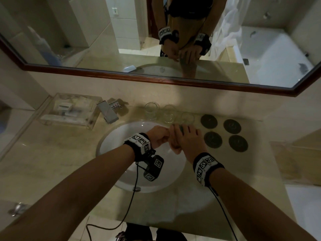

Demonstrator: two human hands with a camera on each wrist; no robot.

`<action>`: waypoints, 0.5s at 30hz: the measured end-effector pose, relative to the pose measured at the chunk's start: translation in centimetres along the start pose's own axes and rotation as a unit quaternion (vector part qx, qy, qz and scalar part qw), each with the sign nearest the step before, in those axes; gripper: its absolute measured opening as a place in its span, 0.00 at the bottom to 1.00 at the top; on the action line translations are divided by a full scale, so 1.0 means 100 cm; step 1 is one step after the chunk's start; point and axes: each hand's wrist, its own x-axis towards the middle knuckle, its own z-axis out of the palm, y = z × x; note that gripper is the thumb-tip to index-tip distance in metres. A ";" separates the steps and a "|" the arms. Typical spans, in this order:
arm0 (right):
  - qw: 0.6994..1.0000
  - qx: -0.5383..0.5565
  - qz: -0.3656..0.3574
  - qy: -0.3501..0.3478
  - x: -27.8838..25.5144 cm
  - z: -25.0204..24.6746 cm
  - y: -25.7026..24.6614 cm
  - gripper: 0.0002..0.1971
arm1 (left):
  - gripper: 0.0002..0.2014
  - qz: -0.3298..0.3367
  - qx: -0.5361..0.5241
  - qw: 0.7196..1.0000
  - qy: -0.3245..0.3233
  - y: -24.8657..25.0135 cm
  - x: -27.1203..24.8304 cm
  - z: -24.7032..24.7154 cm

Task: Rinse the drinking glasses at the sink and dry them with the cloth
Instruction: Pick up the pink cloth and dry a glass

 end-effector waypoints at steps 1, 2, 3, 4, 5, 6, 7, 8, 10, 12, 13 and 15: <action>1.000 0.002 0.001 -0.006 -0.002 -0.001 0.000 0.48 | 0.10 -0.008 -0.001 1.000 -0.009 -0.002 0.002 -0.001; 1.000 0.010 0.002 -0.018 -0.003 -0.001 0.000 0.47 | 0.09 -0.010 0.002 1.000 -0.016 -0.002 0.003 -0.001; 0.999 0.028 0.007 -0.034 -0.003 0.000 0.000 0.46 | 0.08 -0.008 0.003 1.000 -0.023 -0.003 0.004 -0.002; 0.997 0.057 0.017 -0.049 -0.002 0.001 0.000 0.44 | 0.07 -0.003 0.006 1.000 -0.021 -0.004 0.006 -0.002; 0.994 0.093 0.028 -0.056 0.000 0.003 0.001 0.43 | 0.06 0.002 0.010 1.000 -0.026 -0.004 0.005 -0.001; 0.988 0.134 0.041 -0.061 0.003 0.006 0.002 0.41 | 0.07 0.013 0.024 0.999 -0.026 -0.003 0.003 0.001; 0.981 0.174 0.054 -0.069 0.005 0.007 0.003 0.40 | 0.08 0.029 0.050 0.998 -0.033 -0.002 0.002 0.002; 0.973 0.206 0.064 -0.081 0.007 0.004 0.004 0.39 | 0.09 0.045 0.099 0.993 -0.034 -0.001 0.000 0.004; 0.967 0.227 0.063 -0.099 0.007 0.002 0.007 0.38 | 0.12 0.081 0.200 0.976 -0.025 -0.002 -0.001 0.005; 0.974 0.202 0.047 -0.089 0.003 0.002 0.008 0.35 | 0.11 0.092 0.223 0.970 -0.022 -0.006 0.002 0.004; 0.977 0.192 0.047 -0.081 0.002 0.002 0.008 0.35 | 0.10 0.092 0.209 0.973 -0.020 -0.008 0.003 0.005; 0.981 0.171 0.047 -0.075 0.001 0.003 0.004 0.36 | 0.08 0.081 0.164 0.983 -0.014 -0.009 0.004 0.005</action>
